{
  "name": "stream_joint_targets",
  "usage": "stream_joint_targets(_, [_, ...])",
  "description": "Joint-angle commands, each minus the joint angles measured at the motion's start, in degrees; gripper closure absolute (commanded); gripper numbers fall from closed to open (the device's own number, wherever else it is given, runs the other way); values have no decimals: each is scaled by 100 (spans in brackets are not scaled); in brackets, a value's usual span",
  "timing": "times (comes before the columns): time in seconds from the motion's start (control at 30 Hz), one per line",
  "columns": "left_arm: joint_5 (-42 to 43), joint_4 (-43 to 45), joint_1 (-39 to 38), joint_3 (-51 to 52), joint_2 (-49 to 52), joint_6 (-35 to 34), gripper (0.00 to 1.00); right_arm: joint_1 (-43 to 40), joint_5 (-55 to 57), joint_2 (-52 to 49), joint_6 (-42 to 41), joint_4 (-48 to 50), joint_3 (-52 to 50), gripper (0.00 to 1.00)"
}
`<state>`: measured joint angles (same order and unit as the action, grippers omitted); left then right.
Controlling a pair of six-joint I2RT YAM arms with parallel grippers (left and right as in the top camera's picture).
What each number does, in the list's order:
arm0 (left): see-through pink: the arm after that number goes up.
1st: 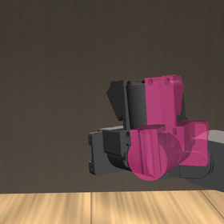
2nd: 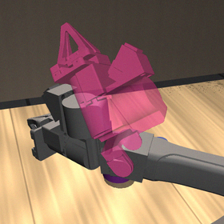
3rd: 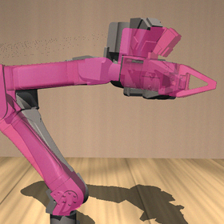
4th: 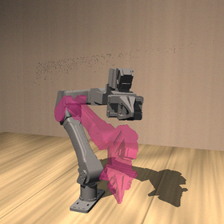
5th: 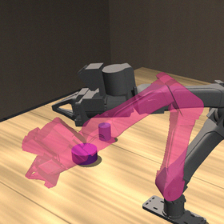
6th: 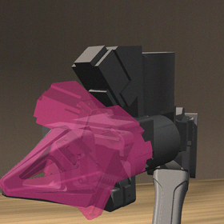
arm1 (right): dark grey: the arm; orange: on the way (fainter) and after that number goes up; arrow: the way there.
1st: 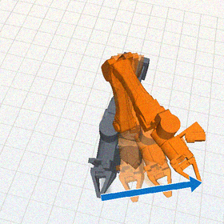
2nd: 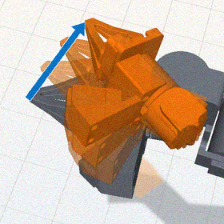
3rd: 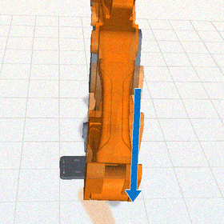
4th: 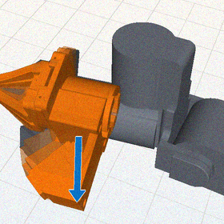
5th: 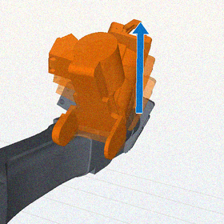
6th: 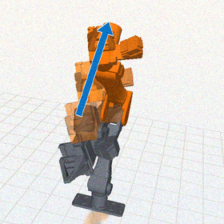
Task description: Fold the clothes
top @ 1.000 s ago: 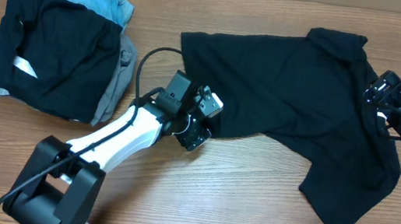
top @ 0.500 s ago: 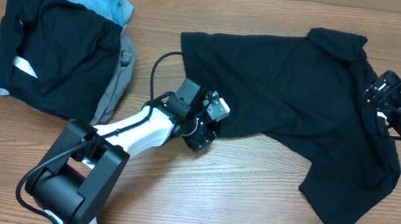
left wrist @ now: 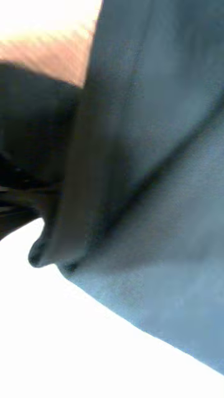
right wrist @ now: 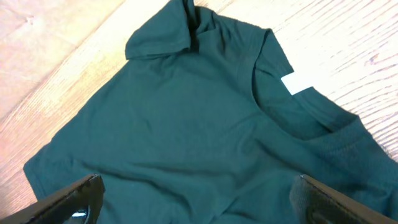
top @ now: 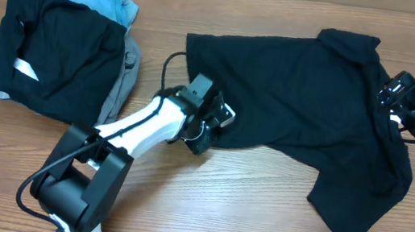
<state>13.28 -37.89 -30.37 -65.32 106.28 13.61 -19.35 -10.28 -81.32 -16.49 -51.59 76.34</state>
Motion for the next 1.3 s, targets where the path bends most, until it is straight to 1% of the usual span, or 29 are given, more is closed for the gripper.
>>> stream_joint_targets(0.0, [1276, -914, 74, -940, 42, -153, 96, 13, -31, 24, 28, 35, 24, 0])
stream_joint_targets(0.03, [1668, -1220, 127, -1115, 42, -210, 96, 13, -28, 24, 28, 35, 24, 0])
stream_joint_targets(0.13, [2341, -1659, 273, -1248, 42, -481, 95, 13, -31, 24, 28, 35, 24, 0])
stream_joint_targets(0.2, [2350, -2037, 409, -1246, 44, -682, 96, 13, -31, 24, 26, 35, 24, 0])
stream_joint_targets(0.23, [2247, -2166, 450, -1246, 44, -710, 96, 13, -31, 24, 28, 37, 24, 0])
stream_joint_targets(0.3, [1665, -2389, 529, -1246, 44, -1078, 96, 13, -33, 24, 26, 35, 24, 0])
stream_joint_targets(0.33, [1051, -2503, 560, -1246, 44, -1436, 96, 13, -33, 24, 26, 28, 24, 0])
stream_joint_targets(0.37, [181, -2601, 573, -1246, 44, -1930, 95, 13, -33, 24, 26, 28, 24, 0])
stream_joint_targets(0.4, [-321, -2640, 570, -1246, 44, -2251, 62, 13, -33, 24, 26, 28, 24, 0])
stream_joint_targets(0.43, [-632, -2636, 570, -1246, 44, -2374, 23, 13, -33, 24, 28, 28, 24, 0])
stream_joint_targets(0.47, [-616, -2625, 570, -1246, 44, -2295, 9, 13, -33, 24, 26, 26, 24, 0])
stream_joint_targets(0.5, [-599, -2621, 570, -1246, 44, -2245, 0, 13, -33, 24, 28, 26, 24, 0])
stream_joint_targets(0.6, [-629, -2520, 577, -1248, 44, -2061, 0, 13, -31, 24, 28, 31, 24, 0])
stream_joint_targets(0.67, [-621, -2133, 605, -1250, 44, -2004, 0, 13, -31, 24, 28, 28, 24, 0])
stream_joint_targets(0.7, [-621, -1891, 629, -1259, 44, -2002, 0, 13, -33, 24, 31, 26, 24, 5])
stream_joint_targets(0.73, [-623, -1600, 675, -1279, 44, -2002, 0, 13, -33, 24, 48, 9, 24, 30])
stream_joint_targets(0.77, [-623, -1331, 726, -1338, 44, -1989, 0, 13, -33, 24, 48, -20, 24, 84])
stream_joint_targets(0.8, [-621, -1158, 761, -1392, 44, -1950, 31, 13, -33, 24, 48, -44, 24, 96])
stream_joint_targets(0.83, [-623, -581, 837, -1587, 44, -1759, 96, 13, -33, 24, 48, -127, 24, 96])
stream_joint_targets(0.93, [-619, 341, 852, -1644, 44, -1412, 96, 13, -37, 24, 48, -245, 24, 96])
stream_joint_targets(1.0, [-575, 1106, 850, -1639, 81, -949, 96, 13, -122, 24, 48, -330, 24, 96])
stream_joint_targets(1.03, [-337, 1572, 850, -1639, 118, -728, 96, 17, -319, 24, 50, -393, 24, 96])
stream_joint_targets(1.07, [39, 1843, 850, -1639, 129, -695, 86, 24, -461, 24, 114, -433, 24, 96])
stream_joint_targets(1.1, [177, 2098, 850, -1639, 129, -691, 89, 57, -608, 24, 262, -463, 22, 96])
stream_joint_targets(1.13, [136, 2297, 850, -1639, 129, -686, 96, 94, -638, 24, 350, -481, 17, 96])
stream_joint_targets(1.17, [13, 2616, 852, -1639, 142, -675, 96, 166, -636, 24, 424, -529, 15, 96])
stream_joint_targets(1.27, [-247, 2970, 922, -1639, 295, -894, 96, 374, -632, 24, 463, -564, 13, 96])
